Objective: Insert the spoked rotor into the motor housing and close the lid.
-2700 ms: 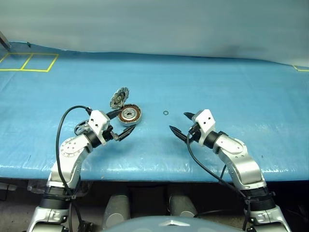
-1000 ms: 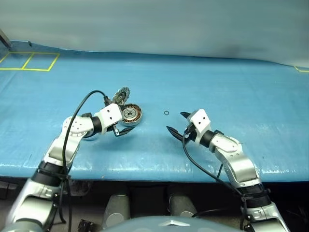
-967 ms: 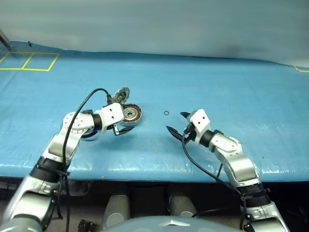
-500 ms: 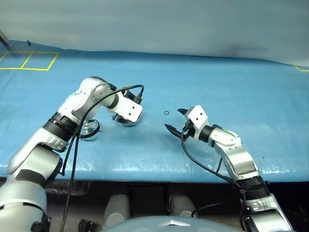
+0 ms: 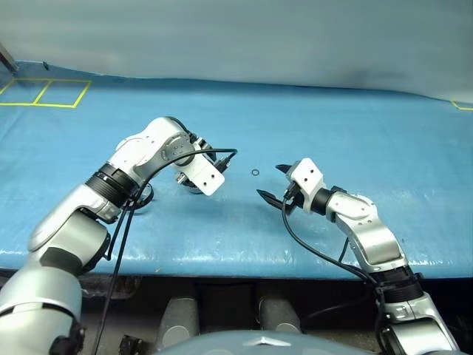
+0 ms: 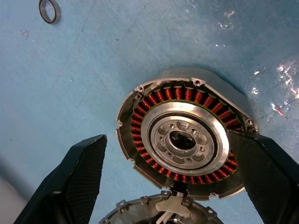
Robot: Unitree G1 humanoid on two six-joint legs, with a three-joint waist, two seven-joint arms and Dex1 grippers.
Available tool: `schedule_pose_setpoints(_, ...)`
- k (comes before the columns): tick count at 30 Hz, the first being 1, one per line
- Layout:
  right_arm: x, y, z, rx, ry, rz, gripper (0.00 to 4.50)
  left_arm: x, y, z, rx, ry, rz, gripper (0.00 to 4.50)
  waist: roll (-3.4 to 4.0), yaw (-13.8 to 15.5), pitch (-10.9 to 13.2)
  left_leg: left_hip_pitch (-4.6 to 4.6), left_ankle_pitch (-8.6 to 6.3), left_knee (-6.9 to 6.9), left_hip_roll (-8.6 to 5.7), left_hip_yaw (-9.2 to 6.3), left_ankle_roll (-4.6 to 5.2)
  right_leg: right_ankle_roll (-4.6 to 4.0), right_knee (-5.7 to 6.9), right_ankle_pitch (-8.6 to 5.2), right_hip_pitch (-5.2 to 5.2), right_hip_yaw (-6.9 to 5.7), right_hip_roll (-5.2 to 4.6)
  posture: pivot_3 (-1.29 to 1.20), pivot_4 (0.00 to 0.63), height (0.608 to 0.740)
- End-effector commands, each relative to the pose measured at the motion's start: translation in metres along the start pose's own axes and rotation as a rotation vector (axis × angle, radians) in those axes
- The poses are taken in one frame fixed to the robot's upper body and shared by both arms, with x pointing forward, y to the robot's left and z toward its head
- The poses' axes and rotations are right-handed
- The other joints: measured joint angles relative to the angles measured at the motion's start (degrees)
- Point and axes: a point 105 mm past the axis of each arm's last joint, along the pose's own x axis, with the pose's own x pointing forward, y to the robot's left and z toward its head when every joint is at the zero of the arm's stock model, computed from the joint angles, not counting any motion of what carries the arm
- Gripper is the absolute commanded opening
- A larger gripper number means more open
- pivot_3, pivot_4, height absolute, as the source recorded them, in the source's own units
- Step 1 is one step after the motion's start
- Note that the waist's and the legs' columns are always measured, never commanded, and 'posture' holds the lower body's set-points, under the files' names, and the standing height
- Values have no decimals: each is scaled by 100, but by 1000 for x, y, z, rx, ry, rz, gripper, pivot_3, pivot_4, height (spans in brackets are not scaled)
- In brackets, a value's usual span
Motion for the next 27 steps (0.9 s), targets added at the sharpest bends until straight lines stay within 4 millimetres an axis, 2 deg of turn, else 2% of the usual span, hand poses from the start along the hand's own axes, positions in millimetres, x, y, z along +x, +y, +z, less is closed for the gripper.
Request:
schedule_pose_setpoints(1, -5, -4, 10, -24, -25, -12, 4470, -7, 8, -1, -15, -2, 37, 4500, 0, -2, 0, 0, 0, 1, 0, 0, 0, 0, 0, 0, 0, 0, 0, 0, 150, 740)
schedule_pose_setpoints(7, -3, -2, 10, -17, -26, -8, 4470, -23, 24, -7, -62, 0, 123, 4500, 0, 1, 0, -7, 0, 1, 0, -2, 0, 3, 0, 2, -4, -1, 0, 0, 150, 740)
schedule_pose_setpoints(14, -1, -1, 10, -18, -25, -1, 4470, -32, 17, -12, -60, 19, 92, 4500, 0, 4, 0, -10, 0, 5, 0, -3, 0, 6, 0, 4, -5, -1, 0, 0, 150, 740)
schedule_pose_setpoints(19, 0, -1, 11, -19, -27, 1, 4470, -32, 3, -11, -42, 24, 14, 4500, 0, 0, 0, -13, 0, 9, 0, -3, 1, 6, 1, 6, -5, 0, 1, 0, 150, 740)
schedule_pose_setpoints(24, 1, 0, 10, -19, -26, 7, 4470, -31, 11, -11, -40, 35, 51, 4500, 0, 18, 0, -14, 0, 18, 0, -4, 1, 8, 4, 6, -4, -1, 1, 0, 150, 740)
schedule_pose_setpoints(27, 0, 1, 9, -18, -22, 7, 4470, -34, 7, -11, -38, 33, 36, 4500, 0, 23, 0, -19, 0, 28, 0, -4, 2, 12, 4, 9, -4, -1, 1, 0, 150, 740)
